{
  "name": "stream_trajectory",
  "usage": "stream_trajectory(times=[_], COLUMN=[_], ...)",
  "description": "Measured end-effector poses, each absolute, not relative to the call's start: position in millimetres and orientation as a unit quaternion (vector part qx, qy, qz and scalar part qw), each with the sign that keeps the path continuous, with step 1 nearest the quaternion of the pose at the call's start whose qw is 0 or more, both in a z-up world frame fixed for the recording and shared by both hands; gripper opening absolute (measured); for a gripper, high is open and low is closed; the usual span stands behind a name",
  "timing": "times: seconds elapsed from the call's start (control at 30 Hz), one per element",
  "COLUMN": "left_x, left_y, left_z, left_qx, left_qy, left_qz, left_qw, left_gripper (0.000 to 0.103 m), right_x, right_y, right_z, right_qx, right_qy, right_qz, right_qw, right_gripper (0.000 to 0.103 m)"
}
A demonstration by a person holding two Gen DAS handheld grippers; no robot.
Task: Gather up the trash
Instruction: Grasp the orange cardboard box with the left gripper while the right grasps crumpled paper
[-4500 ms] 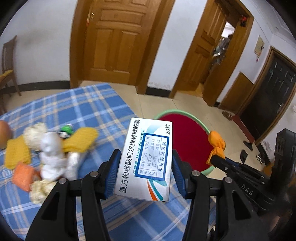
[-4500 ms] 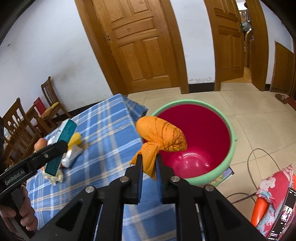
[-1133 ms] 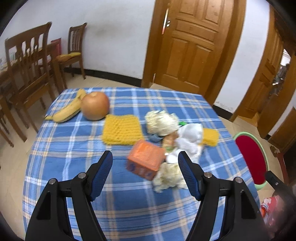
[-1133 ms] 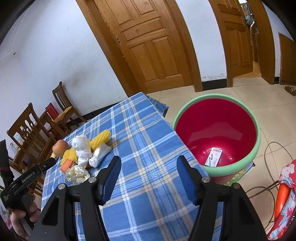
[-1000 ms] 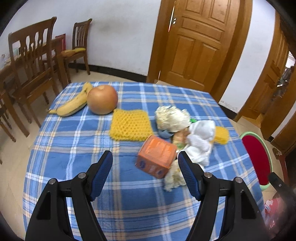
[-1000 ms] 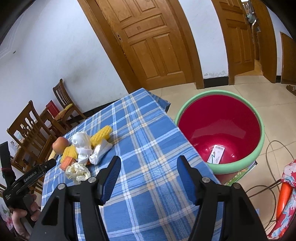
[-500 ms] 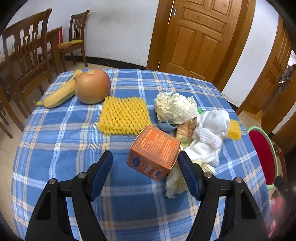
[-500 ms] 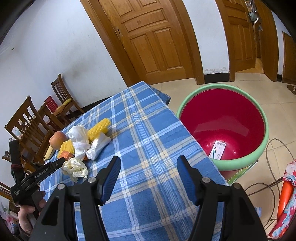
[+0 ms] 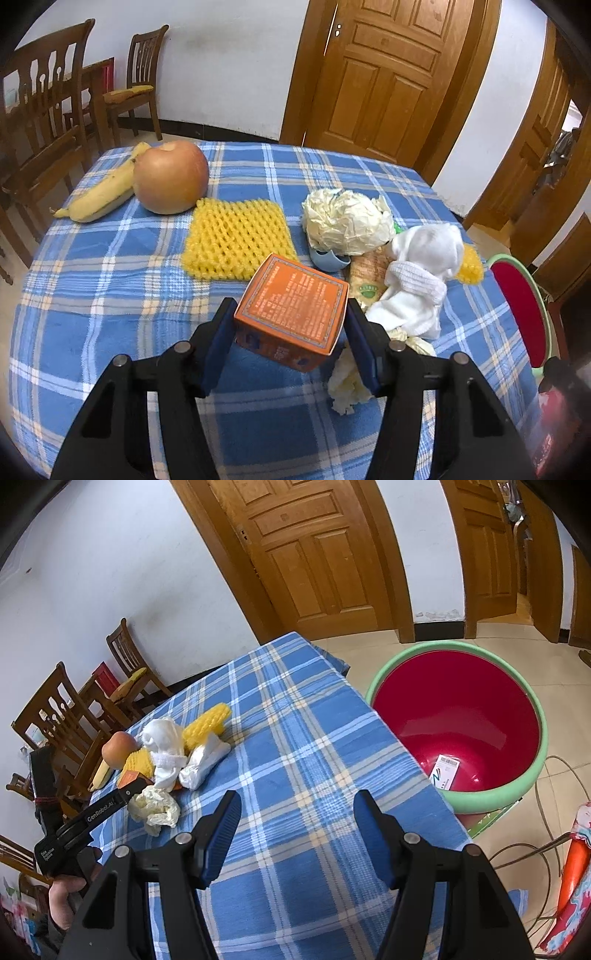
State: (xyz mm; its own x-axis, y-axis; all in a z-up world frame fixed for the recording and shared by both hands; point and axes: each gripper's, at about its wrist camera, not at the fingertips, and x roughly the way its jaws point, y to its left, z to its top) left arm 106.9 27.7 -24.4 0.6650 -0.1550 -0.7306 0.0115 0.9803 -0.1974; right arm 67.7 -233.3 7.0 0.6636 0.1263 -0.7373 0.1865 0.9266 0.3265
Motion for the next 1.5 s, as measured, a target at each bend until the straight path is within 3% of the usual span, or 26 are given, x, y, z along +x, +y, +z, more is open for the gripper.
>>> stream_trajectory(times=[0.43, 1.23, 1.3, 1.37, 1.5], left_x=[70, 59, 60, 61, 61], left_y=[61, 104, 105, 106, 106], left_z=[-1, -20, -21, -22, -23], left_qx=[-0.102, -0.135, -0.139, -0.141, -0.144], left_qy=[0.391, 0.396, 0.396, 0.397, 0.397], left_qz=[-0.03, -0.014, -0.015, -0.016, -0.016], left_qw=[0.914, 0.908, 0.908, 0.907, 0.906], left_gripper=[0.059, 0.059, 0.059, 0.059, 0.059], right_x=[77, 144, 147, 148, 144], right_y=[-179, -96, -94, -93, -92], right_z=[9, -28, -32, -36, -34], right_qx=[0.166, 0.139, 0.14, 0.141, 0.128], right_qy=[0.419, 0.474, 0.478, 0.486, 0.483], right_qz=[0.044, 0.115, 0.118, 0.125, 0.132], right_qw=[0.892, 0.862, 0.859, 0.853, 0.856], right_gripper=[0.066, 0.071, 0.062, 0.041, 0.028])
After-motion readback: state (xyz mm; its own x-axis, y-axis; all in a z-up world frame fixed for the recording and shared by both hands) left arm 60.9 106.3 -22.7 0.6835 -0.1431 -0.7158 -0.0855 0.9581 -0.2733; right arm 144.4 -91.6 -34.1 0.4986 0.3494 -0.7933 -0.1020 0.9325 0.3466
